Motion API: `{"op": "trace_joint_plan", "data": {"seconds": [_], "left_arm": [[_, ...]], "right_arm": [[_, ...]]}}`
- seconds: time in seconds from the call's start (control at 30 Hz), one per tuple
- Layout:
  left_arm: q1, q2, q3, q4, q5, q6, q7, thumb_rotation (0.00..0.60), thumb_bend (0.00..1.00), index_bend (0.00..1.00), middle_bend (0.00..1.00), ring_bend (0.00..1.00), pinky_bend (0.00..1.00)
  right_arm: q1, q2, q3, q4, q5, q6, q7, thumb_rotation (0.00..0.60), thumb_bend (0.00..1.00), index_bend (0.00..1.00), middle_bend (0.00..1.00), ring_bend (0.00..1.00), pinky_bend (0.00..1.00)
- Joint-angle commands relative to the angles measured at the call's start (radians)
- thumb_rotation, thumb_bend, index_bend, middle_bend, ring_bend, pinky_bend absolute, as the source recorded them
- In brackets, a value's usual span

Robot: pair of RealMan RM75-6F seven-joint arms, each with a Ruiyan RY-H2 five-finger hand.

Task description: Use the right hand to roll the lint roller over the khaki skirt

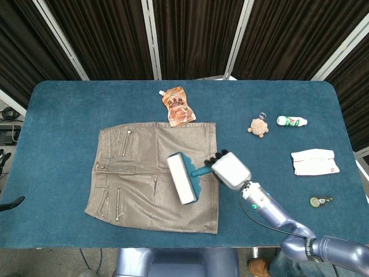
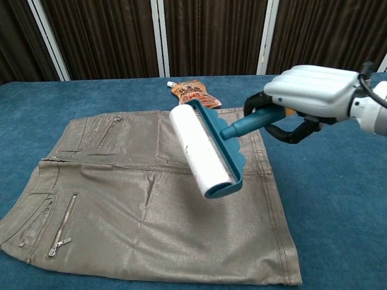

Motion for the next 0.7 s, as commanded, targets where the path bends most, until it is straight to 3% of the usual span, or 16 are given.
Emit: {"op": "trace_joint_plan", "data": {"seconds": [0.03, 0.37, 0.7], "left_arm": [[-0.002, 0.002, -0.001, 0.005, -0.003, -0.005, -0.009, 0.6, 0.0, 0.0, 0.0, 0.0, 0.0], [-0.002, 0.008, -0.001, 0.012, -0.011, -0.012, -0.03, 0.6, 0.0, 0.0, 0.0, 0.0, 0.0], [-0.002, 0.01, 0.0, 0.009, -0.009, -0.011, -0.032, 0.6, 0.0, 0.0, 0.0, 0.0, 0.0]], "right_arm": [[0.063, -0.026, 0.012, -0.082, 0.089, -0.093, -0.147, 0.6, 0.94, 0.48, 0.53, 0.39, 0.41], [0.133, -0.152, -0.012, -0.043, 0.236, -0.127, -0.382, 0.6, 0.95, 0.48, 0.53, 0.4, 0.41], [0.112, -0.126, -0.07, 0.071, 0.241, -0.085, -0.427, 0.6, 0.96, 0.49, 0.54, 0.4, 0.41]]}}
